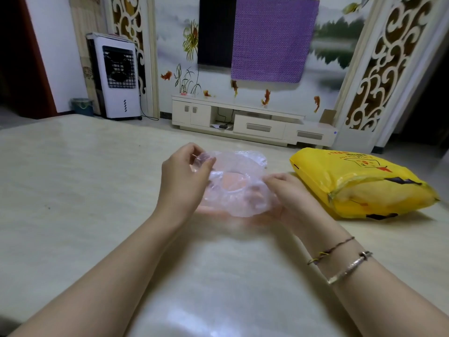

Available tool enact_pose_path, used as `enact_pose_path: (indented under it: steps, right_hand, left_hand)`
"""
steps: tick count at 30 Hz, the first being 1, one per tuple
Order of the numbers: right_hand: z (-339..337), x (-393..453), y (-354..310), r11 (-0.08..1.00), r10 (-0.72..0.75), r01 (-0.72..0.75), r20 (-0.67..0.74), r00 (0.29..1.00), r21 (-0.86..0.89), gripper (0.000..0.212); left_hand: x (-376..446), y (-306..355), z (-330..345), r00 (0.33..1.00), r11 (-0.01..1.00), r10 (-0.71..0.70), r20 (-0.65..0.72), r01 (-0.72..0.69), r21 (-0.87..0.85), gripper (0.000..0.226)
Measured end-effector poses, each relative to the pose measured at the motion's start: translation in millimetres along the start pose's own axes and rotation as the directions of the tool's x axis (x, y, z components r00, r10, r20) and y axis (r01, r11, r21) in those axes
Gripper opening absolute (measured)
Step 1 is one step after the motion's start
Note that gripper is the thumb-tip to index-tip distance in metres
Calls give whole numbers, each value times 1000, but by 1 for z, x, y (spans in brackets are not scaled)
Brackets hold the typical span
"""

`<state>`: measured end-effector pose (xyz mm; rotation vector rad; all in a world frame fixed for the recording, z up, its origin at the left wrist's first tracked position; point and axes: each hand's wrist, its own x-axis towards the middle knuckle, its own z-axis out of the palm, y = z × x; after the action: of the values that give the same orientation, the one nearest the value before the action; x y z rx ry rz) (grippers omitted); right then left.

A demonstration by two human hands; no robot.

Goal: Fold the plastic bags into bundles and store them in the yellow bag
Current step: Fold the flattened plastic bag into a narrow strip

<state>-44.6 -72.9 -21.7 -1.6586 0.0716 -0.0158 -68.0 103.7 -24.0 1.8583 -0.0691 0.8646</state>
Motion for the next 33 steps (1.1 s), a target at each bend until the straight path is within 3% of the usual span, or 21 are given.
enact_pose_path:
  steps: [3, 7, 10, 13, 16, 18, 21, 24, 26, 28, 33]
  right_hand:
    - [1, 10, 4, 992, -98, 87, -125, 987, -89, 4]
    - [-6, 22, 10, 887, -332, 261, -134, 934, -380, 10]
    - [-13, 27, 20, 787, -338, 236, -80, 938, -570, 12]
    - [-17, 27, 22, 760, -268, 191, -32, 963, -622, 14]
    - [-16, 16, 16, 670, -396, 316, 36, 917, -672, 27]
    - [-10, 3, 11, 568, -480, 455, 174, 860, -685, 34]
    - [3, -10, 16, 404, -360, 556, 432, 827, -726, 45]
    - [5, -8, 24, 329, -110, 496, 489, 865, -804, 54]
    - [-1, -5, 27, 305, 13, 445, 471, 882, -842, 59]
    - [-9, -3, 28, 263, 81, 427, 461, 884, -865, 66]
    - [-23, 0, 29, 166, 146, 410, 434, 889, -897, 77]
  left_hand:
    - [-3, -3, -1, 999, 993, -6, 49, 0, 122, 15]
    - [-3, -14, -2, 988, 961, -121, 98, 92, 261, 17]
    - [-4, -20, -4, 954, 885, -243, 176, 144, 442, 17]
    - [-7, -17, -5, 923, 740, -305, 235, 74, 668, 33]
    - [-8, -13, -7, 944, 634, -210, 253, -66, 771, 49]
    - [-6, -13, -7, 942, 676, -59, 332, -207, 707, 47]
    - [-6, -16, -4, 843, 746, 19, 538, -370, 554, 42]
    - [-14, -23, 0, 682, 721, -149, 716, -420, 551, 51]
    - [-17, -25, 1, 589, 710, -279, 759, -406, 576, 63]
    - [-18, -25, 0, 548, 690, -338, 765, -408, 597, 76]
    - [-17, -29, 0, 528, 674, -373, 763, -411, 614, 93]
